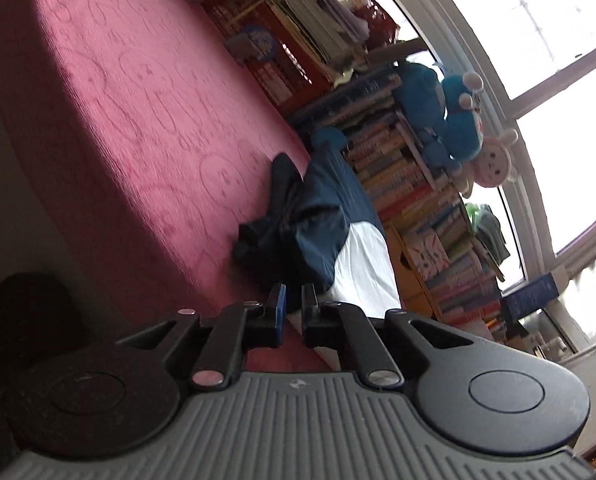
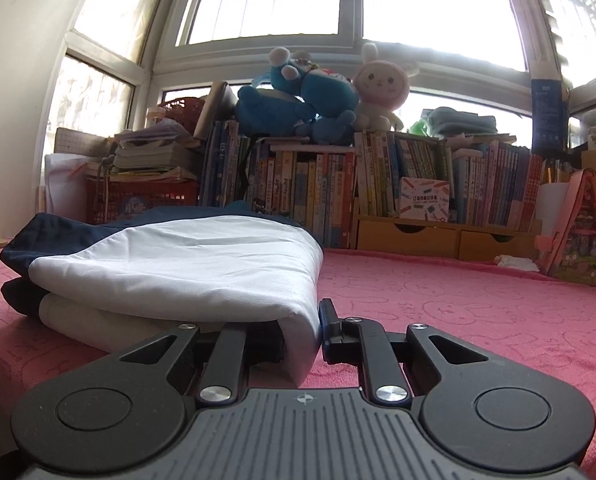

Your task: Fold clothes

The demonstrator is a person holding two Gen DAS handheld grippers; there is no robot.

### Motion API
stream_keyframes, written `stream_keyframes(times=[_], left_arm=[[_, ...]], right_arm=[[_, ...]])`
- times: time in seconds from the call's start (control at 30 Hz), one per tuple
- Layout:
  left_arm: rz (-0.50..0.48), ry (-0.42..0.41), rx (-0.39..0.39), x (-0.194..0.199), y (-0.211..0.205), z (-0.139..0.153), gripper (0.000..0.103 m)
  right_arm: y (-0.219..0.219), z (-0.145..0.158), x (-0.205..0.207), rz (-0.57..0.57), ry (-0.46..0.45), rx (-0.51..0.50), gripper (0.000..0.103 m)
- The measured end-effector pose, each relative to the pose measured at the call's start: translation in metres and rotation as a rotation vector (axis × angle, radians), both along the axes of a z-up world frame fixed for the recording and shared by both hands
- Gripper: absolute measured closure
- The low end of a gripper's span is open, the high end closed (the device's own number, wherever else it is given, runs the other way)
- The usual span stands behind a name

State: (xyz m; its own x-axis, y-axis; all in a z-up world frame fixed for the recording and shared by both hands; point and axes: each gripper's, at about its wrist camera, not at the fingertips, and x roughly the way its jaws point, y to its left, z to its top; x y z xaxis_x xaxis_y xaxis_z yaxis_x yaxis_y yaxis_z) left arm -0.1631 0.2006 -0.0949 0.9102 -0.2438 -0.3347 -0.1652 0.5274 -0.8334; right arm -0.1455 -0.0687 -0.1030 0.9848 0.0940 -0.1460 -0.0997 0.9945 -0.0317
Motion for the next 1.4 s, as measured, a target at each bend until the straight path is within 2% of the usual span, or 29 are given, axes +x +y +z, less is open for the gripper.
stream_keyframes(times=[0.13, 0.2, 0.23, 0.43, 0.6, 0.67, 0.7, 0.73, 0.83, 1.03, 1.07, 1.1, 1.13, 1.2, 1.27, 1.37, 1.4], left_arm=[[-0.15, 0.014, -0.073, 0.006, -0.021, -0.011, 0.091], [-0.182, 0.028, -0.103, 0.014, -0.029, -0.016, 0.086], [-0.193, 0.035, -0.115, 0.018, -0.032, -0.018, 0.085], [-0.202, 0.034, -0.187, 0.039, -0.047, -0.024, 0.076], [-0.176, 0.036, -0.221, 0.052, -0.055, -0.027, 0.072], [-0.132, 0.07, -0.176, 0.055, -0.056, -0.027, 0.073], [-0.109, 0.084, -0.153, 0.055, -0.055, -0.026, 0.083], [-0.084, 0.093, -0.128, 0.053, -0.052, -0.026, 0.088], [0.01, 0.098, -0.078, 0.043, -0.035, -0.024, 0.092], [0.227, 0.117, 0.104, 0.014, 0.012, -0.013, 0.093], [0.282, 0.137, 0.164, 0.009, 0.018, -0.009, 0.103], [0.339, 0.158, 0.237, 0.004, 0.022, -0.003, 0.103], [0.355, 0.155, 0.249, -0.001, 0.028, 0.001, 0.103], [0.314, 0.102, 0.166, -0.01, 0.041, 0.005, 0.101], [0.158, 0.006, 0.034, -0.014, 0.041, 0.008, 0.099], [-0.039, -0.047, -0.052, -0.002, 0.017, 0.009, 0.076], [-0.101, -0.059, -0.073, 0.003, 0.008, 0.009, 0.073]], right_arm=[[-0.01, -0.009, 0.005, 0.026, 0.08, 0.085, 0.077], [-0.01, -0.009, 0.008, 0.045, 0.097, 0.085, 0.085], [-0.01, -0.006, 0.008, 0.051, 0.097, 0.081, 0.085], [-0.01, 0.025, 0.009, 0.079, 0.052, 0.066, 0.086], [-0.004, 0.035, 0.011, 0.084, 0.018, 0.022, 0.086], [-0.004, 0.035, 0.011, 0.079, 0.015, 0.007, 0.086], [-0.003, 0.034, 0.01, 0.077, 0.014, -0.003, 0.086], [-0.002, 0.034, 0.01, 0.075, 0.014, -0.015, 0.086], [-0.001, 0.033, 0.009, 0.07, 0.01, -0.046, 0.086], [0.002, 0.031, 0.008, 0.071, -0.006, -0.094, 0.086], [0.003, 0.031, 0.007, 0.071, -0.009, -0.102, 0.086], [0.003, 0.031, 0.007, 0.067, -0.012, -0.108, 0.086], [0.002, 0.031, 0.008, 0.062, -0.013, -0.11, 0.086], [0.001, 0.032, 0.01, 0.059, -0.01, -0.108, 0.086], [0.002, 0.031, 0.01, 0.066, -0.014, -0.117, 0.086], [0.003, 0.03, 0.009, 0.069, -0.014, -0.13, 0.086], [0.004, 0.03, 0.009, 0.068, -0.013, -0.132, 0.086]])
